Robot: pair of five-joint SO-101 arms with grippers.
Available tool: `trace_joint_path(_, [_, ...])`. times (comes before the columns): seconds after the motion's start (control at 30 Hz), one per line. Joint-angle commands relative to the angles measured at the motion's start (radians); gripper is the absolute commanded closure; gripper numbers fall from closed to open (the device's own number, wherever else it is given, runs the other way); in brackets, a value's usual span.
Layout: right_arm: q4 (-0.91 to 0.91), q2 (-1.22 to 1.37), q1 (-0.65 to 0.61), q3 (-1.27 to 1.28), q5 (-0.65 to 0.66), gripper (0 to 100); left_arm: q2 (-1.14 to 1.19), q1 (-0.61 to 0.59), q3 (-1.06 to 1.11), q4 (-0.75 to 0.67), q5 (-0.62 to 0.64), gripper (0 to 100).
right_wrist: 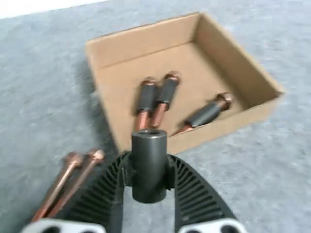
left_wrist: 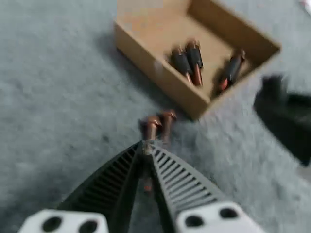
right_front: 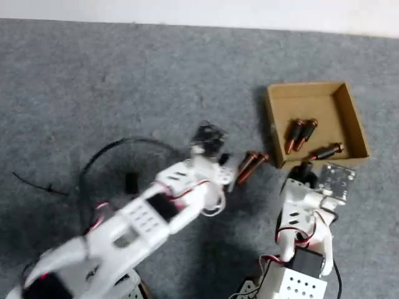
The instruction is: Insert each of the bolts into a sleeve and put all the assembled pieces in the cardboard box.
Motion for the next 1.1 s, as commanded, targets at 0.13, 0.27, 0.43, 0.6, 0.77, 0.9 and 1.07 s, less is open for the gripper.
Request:
trace_joint_path(0.13, [-0.021,-0.008,0.148,0.016,-0.009,99.5,0.386,0.067,-0.3,0.051,-0.006,80])
trace_joint_path(0.27, [-0.022,-0.008,0.147,0.024,-0.009,99.5,0.498,0.054,-0.43,0.121,-0.006,83])
trace_joint_path(0.43, [-0.024,-0.008,0.147,0.027,-0.009,99.5,0.628,0.007,-0.519,0.121,-0.006,83])
trace_joint_path(0.6, [-0.058,-0.008,0.147,0.031,-0.008,99.5,0.671,-0.035,-0.529,0.121,-0.006,83])
trace_joint_path(0.77, [-0.058,-0.008,0.147,0.031,-0.008,99.5,0.671,-0.054,-0.529,0.121,-0.006,83])
trace_joint_path(0.9, [-0.058,-0.008,0.147,0.031,-0.008,99.5,0.68,-0.05,-0.529,0.121,-0.006,83])
trace_joint_path(1.07, [-0.058,-0.008,0.145,0.031,-0.008,99.5,0.682,-0.047,-0.529,0.12,-0.006,83])
